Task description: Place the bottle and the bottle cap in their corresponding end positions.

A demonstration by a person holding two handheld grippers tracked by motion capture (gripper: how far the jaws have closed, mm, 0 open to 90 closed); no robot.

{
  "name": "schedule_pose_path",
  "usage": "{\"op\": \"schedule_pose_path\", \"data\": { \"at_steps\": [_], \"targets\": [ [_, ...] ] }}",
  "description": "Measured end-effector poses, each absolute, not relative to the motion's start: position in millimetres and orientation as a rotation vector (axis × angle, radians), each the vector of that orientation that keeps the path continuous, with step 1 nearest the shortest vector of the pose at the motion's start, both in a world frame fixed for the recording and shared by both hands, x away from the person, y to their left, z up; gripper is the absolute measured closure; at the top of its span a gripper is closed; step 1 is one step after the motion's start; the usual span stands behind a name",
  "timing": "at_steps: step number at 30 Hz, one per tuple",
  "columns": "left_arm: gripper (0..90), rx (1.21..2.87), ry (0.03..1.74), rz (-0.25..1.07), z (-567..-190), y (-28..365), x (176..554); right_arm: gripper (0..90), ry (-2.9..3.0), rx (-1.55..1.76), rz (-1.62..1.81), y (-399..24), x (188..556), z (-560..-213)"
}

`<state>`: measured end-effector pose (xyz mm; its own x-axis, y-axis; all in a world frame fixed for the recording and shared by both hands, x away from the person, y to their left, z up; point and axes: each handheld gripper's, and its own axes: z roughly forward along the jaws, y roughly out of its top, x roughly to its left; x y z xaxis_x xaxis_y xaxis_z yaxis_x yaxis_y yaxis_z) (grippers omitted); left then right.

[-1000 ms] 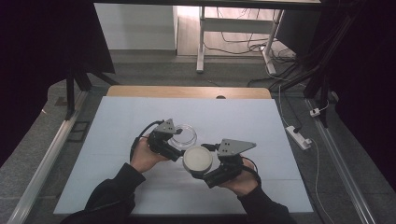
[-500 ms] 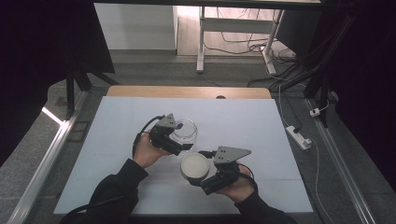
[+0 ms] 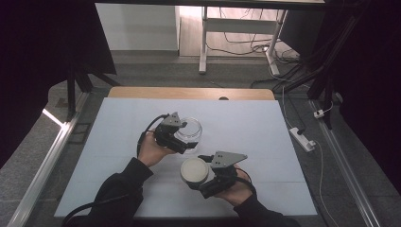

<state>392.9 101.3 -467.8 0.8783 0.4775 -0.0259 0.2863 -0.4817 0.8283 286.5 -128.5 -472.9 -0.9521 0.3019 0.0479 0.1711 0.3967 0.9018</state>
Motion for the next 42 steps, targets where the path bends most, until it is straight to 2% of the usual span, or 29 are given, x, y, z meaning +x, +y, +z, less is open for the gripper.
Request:
{"op": "schedule_pose_path", "data": {
  "at_steps": [42],
  "targets": [
    [7.5, 2.099, 0.661, 0.321, -504, 98, 433, 7.1, 2.588, 0.504, 1.449, -105, 313, -531]
  ]
}}
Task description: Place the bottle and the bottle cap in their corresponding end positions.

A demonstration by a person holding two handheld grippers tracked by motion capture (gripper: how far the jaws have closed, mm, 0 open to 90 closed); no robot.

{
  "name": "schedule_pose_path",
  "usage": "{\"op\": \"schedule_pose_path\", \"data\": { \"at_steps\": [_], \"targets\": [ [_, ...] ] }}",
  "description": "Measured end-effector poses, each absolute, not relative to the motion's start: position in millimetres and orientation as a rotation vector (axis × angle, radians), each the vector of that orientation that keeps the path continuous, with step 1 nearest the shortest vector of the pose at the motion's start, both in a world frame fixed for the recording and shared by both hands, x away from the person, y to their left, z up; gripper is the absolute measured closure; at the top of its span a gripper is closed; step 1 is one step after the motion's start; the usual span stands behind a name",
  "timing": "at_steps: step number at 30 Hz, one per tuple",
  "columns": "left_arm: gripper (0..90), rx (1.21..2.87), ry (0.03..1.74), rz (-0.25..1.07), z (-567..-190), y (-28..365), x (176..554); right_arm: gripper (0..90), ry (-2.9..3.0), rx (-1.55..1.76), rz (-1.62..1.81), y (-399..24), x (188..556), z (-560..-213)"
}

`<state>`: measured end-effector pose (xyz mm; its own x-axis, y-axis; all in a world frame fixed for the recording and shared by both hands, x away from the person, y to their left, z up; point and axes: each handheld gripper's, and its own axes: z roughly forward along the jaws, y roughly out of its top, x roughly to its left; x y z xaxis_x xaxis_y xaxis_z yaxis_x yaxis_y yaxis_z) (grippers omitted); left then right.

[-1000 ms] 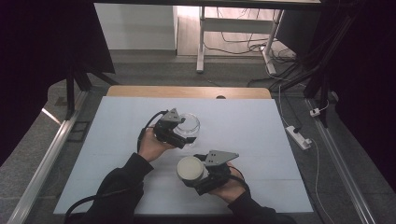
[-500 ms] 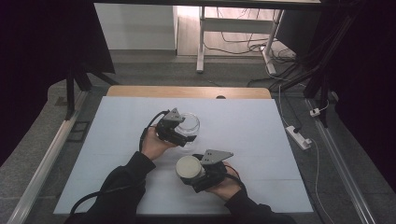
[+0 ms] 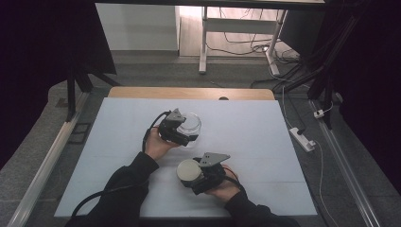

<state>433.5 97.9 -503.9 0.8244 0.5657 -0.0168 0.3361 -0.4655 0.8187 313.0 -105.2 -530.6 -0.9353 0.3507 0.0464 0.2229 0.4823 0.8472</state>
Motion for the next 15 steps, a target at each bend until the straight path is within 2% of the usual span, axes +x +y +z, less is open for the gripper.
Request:
{"op": "schedule_pose_path", "data": {
  "at_steps": [15],
  "targets": [
    [7.5, 2.094, 0.679, 0.325, -515, 95, 442, 7.1, 2.639, 0.591, 1.341, -101, 322, -537]
  ]
}}
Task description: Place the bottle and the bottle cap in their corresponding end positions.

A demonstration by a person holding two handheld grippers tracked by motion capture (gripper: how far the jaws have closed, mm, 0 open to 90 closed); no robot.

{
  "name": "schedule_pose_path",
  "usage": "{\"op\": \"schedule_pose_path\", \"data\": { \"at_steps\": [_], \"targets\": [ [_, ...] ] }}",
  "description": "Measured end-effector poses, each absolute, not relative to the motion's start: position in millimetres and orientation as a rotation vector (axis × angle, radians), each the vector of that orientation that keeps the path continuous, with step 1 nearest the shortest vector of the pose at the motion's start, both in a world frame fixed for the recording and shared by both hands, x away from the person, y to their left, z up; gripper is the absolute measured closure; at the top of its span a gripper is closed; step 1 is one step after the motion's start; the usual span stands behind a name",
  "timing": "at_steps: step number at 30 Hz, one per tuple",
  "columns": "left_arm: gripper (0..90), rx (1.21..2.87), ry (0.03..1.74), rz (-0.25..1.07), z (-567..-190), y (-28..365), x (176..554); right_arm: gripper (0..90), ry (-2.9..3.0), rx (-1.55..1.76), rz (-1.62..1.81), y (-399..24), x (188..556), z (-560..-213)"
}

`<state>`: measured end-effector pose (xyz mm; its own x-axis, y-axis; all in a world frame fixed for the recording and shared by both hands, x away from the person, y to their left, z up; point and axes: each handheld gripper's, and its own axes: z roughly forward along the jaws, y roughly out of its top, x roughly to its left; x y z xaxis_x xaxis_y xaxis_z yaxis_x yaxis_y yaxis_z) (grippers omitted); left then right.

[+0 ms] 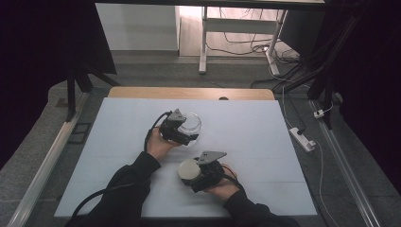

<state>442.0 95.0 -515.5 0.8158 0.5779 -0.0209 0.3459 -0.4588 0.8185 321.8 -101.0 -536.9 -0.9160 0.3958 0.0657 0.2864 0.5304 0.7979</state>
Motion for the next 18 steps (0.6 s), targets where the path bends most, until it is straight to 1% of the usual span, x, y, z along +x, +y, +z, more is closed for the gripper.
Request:
{"op": "schedule_pose_path", "data": {
  "at_steps": [10, 18],
  "targets": [
    [7.3, 2.098, 0.660, 0.331, -517.4, 93.6, 441.8, 6.9, 2.688, 0.627, 1.208, -93.3, 325.1, -540.2],
    [7.1, 2.102, 0.667, 0.322, -517.3, 94.1, 442.4, 7.0, 2.692, 0.652, 1.180, -92.4, 327.2, -541.1]
  ]
}}
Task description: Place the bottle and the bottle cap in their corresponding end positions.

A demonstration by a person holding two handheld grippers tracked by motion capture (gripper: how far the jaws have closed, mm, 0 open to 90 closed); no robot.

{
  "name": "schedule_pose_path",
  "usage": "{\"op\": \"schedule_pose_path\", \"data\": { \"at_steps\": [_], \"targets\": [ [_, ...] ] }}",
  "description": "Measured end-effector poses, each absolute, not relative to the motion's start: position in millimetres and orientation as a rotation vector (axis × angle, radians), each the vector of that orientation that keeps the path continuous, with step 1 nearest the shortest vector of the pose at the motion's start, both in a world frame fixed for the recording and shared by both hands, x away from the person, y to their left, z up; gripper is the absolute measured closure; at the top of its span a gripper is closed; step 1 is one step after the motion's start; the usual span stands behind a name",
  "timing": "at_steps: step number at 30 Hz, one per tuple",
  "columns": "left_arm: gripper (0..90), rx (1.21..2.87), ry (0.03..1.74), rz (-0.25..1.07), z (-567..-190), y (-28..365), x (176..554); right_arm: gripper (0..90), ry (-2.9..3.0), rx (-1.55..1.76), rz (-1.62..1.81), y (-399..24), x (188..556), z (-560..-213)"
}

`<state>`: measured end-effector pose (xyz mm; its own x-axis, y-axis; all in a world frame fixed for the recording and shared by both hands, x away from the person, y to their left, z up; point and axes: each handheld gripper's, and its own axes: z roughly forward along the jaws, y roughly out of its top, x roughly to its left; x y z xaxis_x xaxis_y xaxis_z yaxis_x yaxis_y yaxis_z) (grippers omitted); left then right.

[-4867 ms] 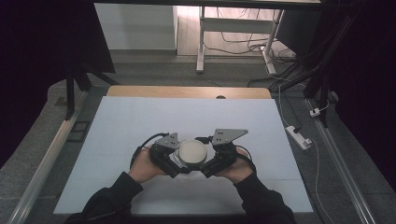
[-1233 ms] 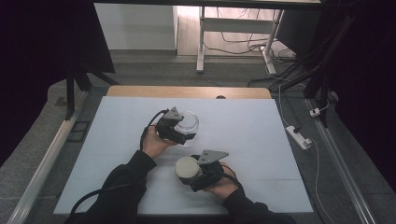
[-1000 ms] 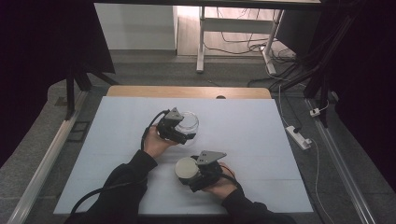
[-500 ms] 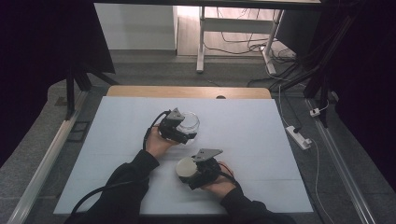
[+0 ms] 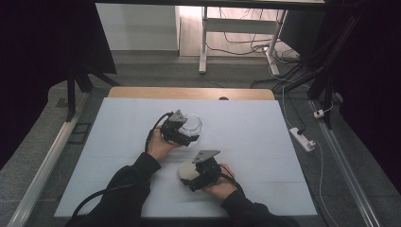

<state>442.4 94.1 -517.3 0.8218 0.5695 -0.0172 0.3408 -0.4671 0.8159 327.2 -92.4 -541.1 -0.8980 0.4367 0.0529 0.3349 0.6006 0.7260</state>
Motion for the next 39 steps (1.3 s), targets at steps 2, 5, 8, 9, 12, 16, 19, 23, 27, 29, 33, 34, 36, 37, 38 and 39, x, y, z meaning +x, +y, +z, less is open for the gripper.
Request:
{"op": "schedule_pose_path", "data": {
  "at_steps": [2, 5, 8, 9, 12, 16, 19, 23, 27, 29, 33, 34, 36, 37, 38, 39],
  "targets": [
    [7.0, 2.105, 0.668, 0.321, -517, 94, 443, 7.0, 2.691, 0.657, 1.183, -93, 327, -541],
    [6.9, 2.103, 0.672, 0.321, -517, 94, 443, 7.0, 2.690, 0.657, 1.181, -93, 327, -541],
    [6.4, 2.110, 0.678, 0.328, -516, 92, 443, 7.0, 2.685, 0.656, 1.180, -92, 326, -541],
    [6.3, 2.111, 0.680, 0.326, -516, 92, 443, 6.9, 2.684, 0.654, 1.181, -92, 326, -541],
    [4.3, 2.129, 0.670, 0.336, -516, 90, 442, 5.4, 2.683, 0.654, 1.195, -93, 326, -540],
    [2.2, 2.121, 0.670, 0.313, -515, 92, 442, 3.2, 2.687, 0.662, 1.217, -94, 327, -540],
    [0.0, 2.113, 0.665, 0.302, -513, 93, 441, 1.8, 2.688, 0.661, 1.234, -95, 327, -539],
    [0.0, 2.111, 0.666, 0.291, -511, 95, 440, 0.4, 2.672, 0.653, 1.268, -97, 328, -538],
    [0.0, 2.104, 0.668, 0.300, -508, 99, 437, 0.2, 2.654, 0.655, 1.311, -99, 328, -535],
    [0.0, 2.099, 0.668, 0.303, -505, 101, 435, 0.0, 2.649, 0.652, 1.321, -99, 328, -534],
    [0.0, 2.103, 0.674, 0.315, -500, 106, 430, 0.0, 2.638, 0.643, 1.340, -101, 327, -530],
    [0.0, 2.105, 0.673, 0.318, -499, 107, 429, 0.0, 2.636, 0.637, 1.342, -101, 327, -529],
    [0.0, 2.112, 0.673, 0.319, -498, 109, 426, 0.0, 2.632, 0.627, 1.347, -102, 326, -527],
    [0.0, 2.110, 0.675, 0.315, -498, 111, 425, 0.0, 2.631, 0.624, 1.353, -103, 326, -526],
    [0.0, 2.109, 0.676, 0.312, -497, 112, 423, 0.0, 2.630, 0.621, 1.357, -104, 325, -524],
    [0.0, 2.105, 0.680, 0.306, -496, 113, 422, 0.0, 2.628, 0.616, 1.362, -104, 325, -523]
  ]
}}
